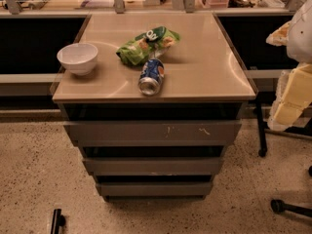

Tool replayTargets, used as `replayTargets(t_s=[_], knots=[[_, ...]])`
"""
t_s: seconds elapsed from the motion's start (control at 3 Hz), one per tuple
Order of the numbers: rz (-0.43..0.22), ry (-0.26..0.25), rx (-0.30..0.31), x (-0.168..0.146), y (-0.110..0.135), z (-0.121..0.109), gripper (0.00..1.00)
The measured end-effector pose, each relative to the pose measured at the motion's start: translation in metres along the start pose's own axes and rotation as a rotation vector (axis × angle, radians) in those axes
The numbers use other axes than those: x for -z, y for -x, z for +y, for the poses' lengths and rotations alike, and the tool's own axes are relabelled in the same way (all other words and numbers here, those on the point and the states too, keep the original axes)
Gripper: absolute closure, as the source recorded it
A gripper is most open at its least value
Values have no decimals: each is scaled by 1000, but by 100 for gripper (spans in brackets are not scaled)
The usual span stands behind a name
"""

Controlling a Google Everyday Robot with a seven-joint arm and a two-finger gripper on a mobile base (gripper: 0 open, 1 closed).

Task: Open bottom drawer

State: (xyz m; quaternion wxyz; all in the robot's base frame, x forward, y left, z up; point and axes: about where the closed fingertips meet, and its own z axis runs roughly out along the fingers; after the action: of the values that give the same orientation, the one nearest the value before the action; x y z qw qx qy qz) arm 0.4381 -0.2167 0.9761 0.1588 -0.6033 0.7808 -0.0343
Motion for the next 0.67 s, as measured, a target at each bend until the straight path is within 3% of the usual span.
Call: replayTargets(t_s=[0.67], knots=[[-25,-13,-18,-6,-6,4,0]])
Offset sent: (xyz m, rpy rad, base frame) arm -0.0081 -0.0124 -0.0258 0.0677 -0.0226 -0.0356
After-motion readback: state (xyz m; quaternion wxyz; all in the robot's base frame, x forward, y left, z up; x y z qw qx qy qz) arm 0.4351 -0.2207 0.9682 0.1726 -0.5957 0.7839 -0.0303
